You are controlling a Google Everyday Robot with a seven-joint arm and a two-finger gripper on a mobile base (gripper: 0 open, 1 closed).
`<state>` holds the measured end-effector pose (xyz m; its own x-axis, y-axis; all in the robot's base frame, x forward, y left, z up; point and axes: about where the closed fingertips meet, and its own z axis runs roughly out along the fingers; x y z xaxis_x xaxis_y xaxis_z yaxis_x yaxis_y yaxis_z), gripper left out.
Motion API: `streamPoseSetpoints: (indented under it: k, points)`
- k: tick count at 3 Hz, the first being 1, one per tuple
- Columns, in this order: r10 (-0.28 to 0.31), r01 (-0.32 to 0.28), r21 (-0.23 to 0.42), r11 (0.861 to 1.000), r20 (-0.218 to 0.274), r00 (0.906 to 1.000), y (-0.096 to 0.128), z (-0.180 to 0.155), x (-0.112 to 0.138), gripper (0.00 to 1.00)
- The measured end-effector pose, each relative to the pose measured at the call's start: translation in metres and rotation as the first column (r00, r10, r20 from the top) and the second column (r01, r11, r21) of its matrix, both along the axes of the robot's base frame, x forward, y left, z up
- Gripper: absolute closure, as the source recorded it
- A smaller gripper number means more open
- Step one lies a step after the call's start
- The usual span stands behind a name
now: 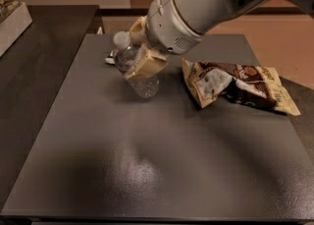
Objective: Knock water bottle over
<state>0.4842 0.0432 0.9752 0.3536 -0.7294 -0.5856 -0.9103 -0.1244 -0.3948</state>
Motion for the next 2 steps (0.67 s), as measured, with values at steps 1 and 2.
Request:
streamPoseSetpoints:
  k: [1,2]
  points:
    - [0.06,-0.042,-0.119,0.992,0.152,0.9866,-0.003,0.001,0.005,1.0]
    - [0.143,-0.092,-0.237,0.967,0.208,0.9677,0.0,-0.014,0.008,1.0]
